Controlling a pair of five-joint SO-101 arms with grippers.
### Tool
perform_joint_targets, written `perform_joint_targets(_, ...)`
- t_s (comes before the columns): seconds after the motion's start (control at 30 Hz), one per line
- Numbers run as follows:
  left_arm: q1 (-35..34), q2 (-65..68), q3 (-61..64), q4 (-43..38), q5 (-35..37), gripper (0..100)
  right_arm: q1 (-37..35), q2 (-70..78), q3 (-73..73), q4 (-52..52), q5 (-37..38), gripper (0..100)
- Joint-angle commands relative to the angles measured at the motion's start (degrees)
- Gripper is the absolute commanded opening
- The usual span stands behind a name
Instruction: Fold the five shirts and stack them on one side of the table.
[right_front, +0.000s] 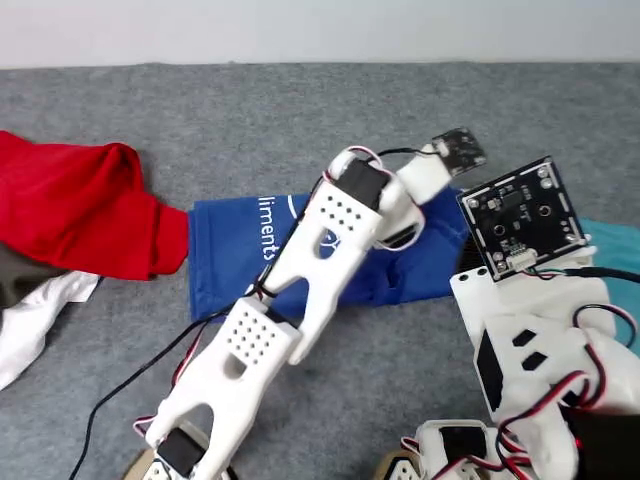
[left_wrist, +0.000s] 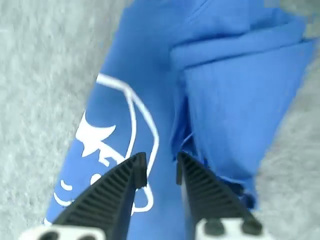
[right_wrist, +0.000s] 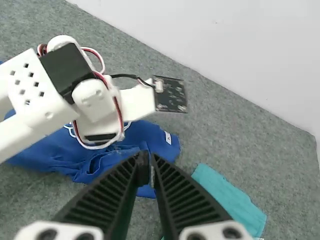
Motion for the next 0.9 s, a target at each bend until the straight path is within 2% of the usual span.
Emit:
perform_joint_targets(0.0, 4.3, -10.1, 3.5, 1.5, 0.6, 11, 0.0, 0.2, 0.0, -0.9, 0.4, 1.2)
perform_joint_targets(0.17, 8.4, -19.9, 20.2, 1.4, 0.6, 11, 0.0, 0.1, 0.0, -0.9, 0.4, 1.2)
perform_joint_targets(0.37, 5.7, -23.6, 35.9, 0.5, 0.4, 11, 0.0, 0.1, 0.0, -0.8, 0.4, 1.2)
perform_joint_targets(0.63, -1.4, -15.8, 39.9, -8.7, 0.4, 11, 0.0, 0.2, 0.1, -1.0, 0.4, 1.2)
perform_joint_targets(0.87, -2.5, -9.6, 39.8, -9.6, 0.4, 11, 0.0, 0.2, 0.1, -0.6, 0.4, 1.2)
